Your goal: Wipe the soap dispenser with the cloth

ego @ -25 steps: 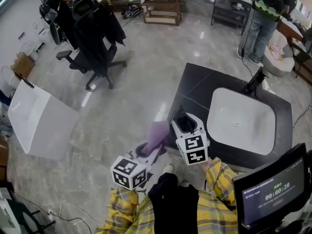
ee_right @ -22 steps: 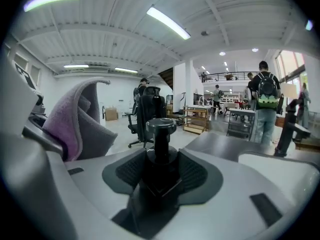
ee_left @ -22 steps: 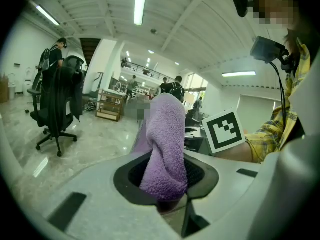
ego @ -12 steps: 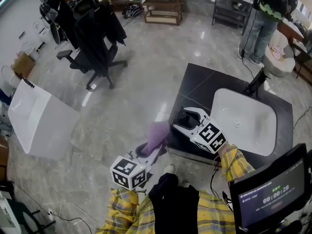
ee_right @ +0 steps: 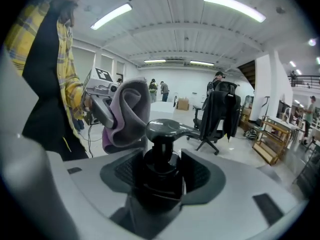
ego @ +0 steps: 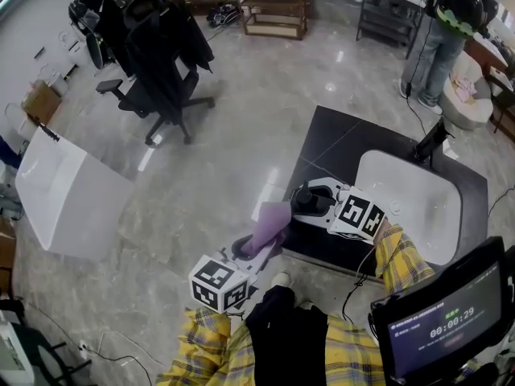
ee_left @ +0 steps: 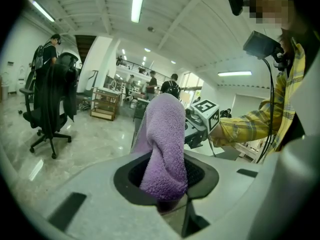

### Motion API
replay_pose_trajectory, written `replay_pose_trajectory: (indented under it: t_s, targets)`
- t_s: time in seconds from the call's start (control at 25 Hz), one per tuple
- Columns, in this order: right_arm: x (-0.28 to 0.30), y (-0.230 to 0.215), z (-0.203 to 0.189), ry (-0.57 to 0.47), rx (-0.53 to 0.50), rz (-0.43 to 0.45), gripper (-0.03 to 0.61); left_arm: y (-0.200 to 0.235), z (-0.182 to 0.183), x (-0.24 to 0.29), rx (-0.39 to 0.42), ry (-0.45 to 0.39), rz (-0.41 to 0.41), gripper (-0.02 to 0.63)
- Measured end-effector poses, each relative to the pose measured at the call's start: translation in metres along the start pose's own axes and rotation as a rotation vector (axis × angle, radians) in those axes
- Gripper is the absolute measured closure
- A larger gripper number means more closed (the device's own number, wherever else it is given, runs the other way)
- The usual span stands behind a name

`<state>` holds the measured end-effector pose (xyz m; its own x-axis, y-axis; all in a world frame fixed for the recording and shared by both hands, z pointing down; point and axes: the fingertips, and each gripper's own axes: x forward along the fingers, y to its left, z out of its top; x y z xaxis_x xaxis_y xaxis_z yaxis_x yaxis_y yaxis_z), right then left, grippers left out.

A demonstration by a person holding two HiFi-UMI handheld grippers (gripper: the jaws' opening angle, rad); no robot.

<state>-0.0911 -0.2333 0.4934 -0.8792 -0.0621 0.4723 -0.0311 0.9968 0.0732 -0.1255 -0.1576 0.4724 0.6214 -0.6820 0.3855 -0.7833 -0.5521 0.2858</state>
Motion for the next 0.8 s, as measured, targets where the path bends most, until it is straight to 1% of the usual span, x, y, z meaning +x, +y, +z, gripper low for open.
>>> replay_pose_trajectory:
  t_s: [0.16, 0.4, 0.6, 0.8]
  targets:
    - [0.003, -0.001, -0.001, -0.003, -0.003, 0.015, 0.359, 0.006, 0.006, 0.009, 0.008, -0.004, 0.018, 0.528]
    - [0.004, -0.002, -0.001, -0.007, 0.023, -0.01, 0.364, 0.009, 0.014, 0.015, 0.021, -0.019, 0.037, 0.527]
    - [0.002, -0.004, -0.001, -0.02, 0.071, -0.089, 0.364, 0.009, 0.018, 0.019, 0.019, -0.03, 0.042, 0.528]
    - [0.0, -0.007, -0.002, -0.049, 0.134, -0.206, 0.364, 0.008, 0.022, 0.021, 0.019, -0.042, 0.052, 0.528]
